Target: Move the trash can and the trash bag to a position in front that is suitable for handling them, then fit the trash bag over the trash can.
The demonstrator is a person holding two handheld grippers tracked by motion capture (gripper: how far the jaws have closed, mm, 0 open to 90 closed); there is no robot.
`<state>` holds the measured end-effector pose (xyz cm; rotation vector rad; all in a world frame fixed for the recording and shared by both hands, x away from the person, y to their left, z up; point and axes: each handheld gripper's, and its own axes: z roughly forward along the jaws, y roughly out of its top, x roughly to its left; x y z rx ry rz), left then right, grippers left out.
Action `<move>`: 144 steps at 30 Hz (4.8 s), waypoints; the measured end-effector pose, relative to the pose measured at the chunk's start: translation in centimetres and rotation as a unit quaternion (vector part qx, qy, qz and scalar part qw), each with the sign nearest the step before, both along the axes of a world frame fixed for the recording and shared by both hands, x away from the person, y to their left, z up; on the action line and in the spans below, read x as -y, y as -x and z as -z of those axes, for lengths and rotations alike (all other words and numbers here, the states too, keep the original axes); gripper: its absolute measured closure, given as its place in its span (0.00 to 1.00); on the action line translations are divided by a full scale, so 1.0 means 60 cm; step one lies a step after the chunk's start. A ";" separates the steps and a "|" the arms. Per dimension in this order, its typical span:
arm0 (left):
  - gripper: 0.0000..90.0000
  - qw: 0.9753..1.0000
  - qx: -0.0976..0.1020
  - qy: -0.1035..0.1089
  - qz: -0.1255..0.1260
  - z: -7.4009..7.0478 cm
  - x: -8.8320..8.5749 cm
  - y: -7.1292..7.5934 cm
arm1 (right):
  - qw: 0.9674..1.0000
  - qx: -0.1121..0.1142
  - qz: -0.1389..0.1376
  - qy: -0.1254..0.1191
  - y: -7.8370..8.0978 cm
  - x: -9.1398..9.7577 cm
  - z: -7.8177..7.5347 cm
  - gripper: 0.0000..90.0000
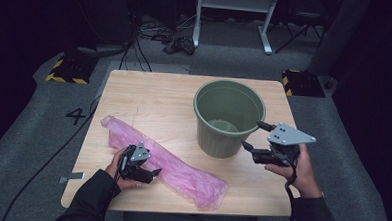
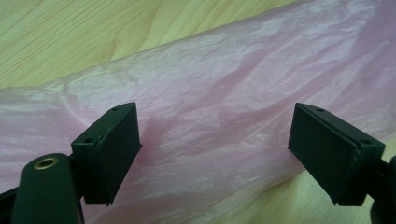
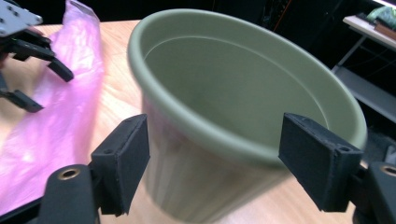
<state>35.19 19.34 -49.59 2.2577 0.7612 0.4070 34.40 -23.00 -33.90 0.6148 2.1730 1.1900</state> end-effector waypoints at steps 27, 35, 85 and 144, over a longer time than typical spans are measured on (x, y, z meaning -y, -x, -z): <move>0.18 1.000 -0.013 0.012 0.014 0.011 0.019 -0.009 | 0.972 -0.219 -0.077 0.025 0.041 -0.047 0.253 0.52; 0.18 1.000 0.000 -0.003 0.011 0.008 0.023 -0.008 | 0.977 -0.199 -0.068 0.035 0.028 -0.040 0.261 0.77; 0.91 0.998 -0.015 -0.020 0.061 -0.006 0.046 -0.046 | 0.971 -0.189 0.137 -0.044 -0.086 0.122 0.267 0.47; 0.98 0.979 0.151 0.134 -0.003 -0.133 -0.029 -0.002 | 0.971 -0.181 0.155 -0.012 -0.087 0.117 0.272 0.29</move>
